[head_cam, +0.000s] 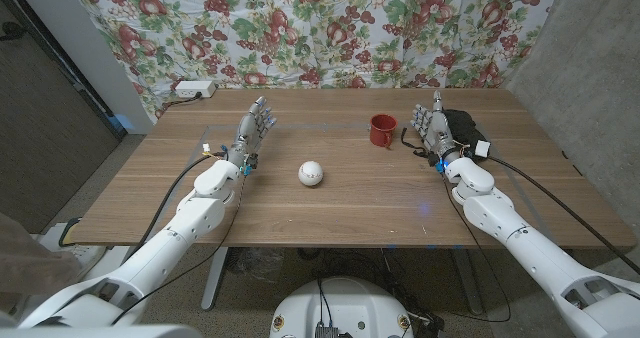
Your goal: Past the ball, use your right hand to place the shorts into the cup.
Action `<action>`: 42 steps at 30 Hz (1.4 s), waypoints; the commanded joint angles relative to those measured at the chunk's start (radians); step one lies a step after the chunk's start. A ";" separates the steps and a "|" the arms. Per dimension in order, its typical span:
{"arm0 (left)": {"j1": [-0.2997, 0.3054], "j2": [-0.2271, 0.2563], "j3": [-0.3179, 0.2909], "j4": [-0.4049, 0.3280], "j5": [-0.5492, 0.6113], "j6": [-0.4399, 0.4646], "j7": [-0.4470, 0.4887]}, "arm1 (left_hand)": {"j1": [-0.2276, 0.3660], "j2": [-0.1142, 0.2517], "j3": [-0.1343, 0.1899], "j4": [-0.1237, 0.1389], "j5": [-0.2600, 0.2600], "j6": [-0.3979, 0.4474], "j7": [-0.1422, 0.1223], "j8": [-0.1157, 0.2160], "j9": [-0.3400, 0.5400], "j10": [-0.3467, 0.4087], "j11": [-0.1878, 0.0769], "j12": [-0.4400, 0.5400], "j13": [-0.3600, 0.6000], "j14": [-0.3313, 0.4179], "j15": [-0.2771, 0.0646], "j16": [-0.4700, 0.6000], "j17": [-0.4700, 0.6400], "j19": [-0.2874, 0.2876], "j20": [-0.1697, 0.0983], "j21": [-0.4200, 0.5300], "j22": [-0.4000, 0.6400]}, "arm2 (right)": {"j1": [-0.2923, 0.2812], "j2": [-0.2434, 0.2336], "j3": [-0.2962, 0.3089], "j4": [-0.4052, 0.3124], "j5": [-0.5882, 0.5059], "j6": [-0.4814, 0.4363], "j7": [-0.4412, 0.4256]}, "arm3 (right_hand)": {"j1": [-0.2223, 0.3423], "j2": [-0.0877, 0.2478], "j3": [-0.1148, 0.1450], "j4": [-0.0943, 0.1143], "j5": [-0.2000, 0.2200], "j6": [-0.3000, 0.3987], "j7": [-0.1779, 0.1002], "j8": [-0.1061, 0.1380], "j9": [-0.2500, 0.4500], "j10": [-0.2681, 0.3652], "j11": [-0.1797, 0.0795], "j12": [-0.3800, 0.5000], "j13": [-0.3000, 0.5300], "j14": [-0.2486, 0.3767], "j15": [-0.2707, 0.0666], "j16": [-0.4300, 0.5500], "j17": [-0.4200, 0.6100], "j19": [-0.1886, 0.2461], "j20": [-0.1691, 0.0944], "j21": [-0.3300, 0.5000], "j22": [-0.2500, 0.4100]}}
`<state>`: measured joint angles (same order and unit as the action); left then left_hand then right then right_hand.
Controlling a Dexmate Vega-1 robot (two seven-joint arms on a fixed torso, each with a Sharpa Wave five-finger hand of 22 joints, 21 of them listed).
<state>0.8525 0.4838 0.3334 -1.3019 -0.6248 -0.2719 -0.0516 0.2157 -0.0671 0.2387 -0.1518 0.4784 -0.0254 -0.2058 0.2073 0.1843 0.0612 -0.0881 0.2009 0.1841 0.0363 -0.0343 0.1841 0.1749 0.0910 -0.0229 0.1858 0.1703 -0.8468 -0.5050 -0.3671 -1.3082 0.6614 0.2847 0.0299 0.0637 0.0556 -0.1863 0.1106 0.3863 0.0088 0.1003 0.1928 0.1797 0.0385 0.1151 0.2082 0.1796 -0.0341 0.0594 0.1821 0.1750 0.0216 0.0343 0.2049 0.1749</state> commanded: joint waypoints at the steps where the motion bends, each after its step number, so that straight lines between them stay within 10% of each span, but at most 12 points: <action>1: 0.027 -0.067 -0.092 -0.010 0.081 0.042 -0.056 | 0.011 0.004 0.007 -0.003 0.005 0.000 -0.008 0.004 0.005 0.001 -0.009 0.005 0.004 0.008 -0.032 0.005 0.005 0.007 -0.002 0.006 0.006 | -0.016 0.003 0.007 -0.019 0.008 -0.019 -0.006 | -0.002 0.010 -0.006 0.001 0.006 0.002 0.009 0.004 0.004 -0.002 0.009 0.005 0.004 0.002 0.007 0.005 0.005 -0.003 0.006 0.003 0.002; 42: 0.019 -0.138 -0.197 0.040 0.179 0.035 -0.181 | 0.032 0.003 0.012 -0.002 -0.005 -0.005 -0.009 -0.004 0.005 -0.003 -0.010 0.001 0.004 -0.004 -0.040 0.002 0.006 -0.002 -0.013 0.005 0.005 | -0.106 -0.038 0.027 -0.162 -0.066 0.024 -0.106 | 0.017 0.002 -0.006 -0.014 0.006 -0.006 0.018 -0.001 0.004 -0.025 0.008 -0.004 0.004 -0.019 0.007 -0.002 0.005 -0.018 0.002 -0.009 0.002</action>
<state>0.8819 0.3509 0.1431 -1.2827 -0.4599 -0.2236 -0.2027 0.2406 -0.0659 0.2427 -0.1559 0.4784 -0.0328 -0.2126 0.2024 0.1887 0.0612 -0.0878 0.2009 0.1838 0.0363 -0.0342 0.1857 0.1793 0.0871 -0.0268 0.1858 0.1720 -0.9170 -0.5262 -0.3498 -1.4207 0.6253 0.2878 -0.0352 0.0638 0.0557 -0.1935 0.1032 0.3863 0.0050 0.1147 0.1927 0.1794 0.0187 0.1232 0.2082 0.1793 -0.0522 0.0662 0.1821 0.1747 0.0070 0.0338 0.1989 0.1747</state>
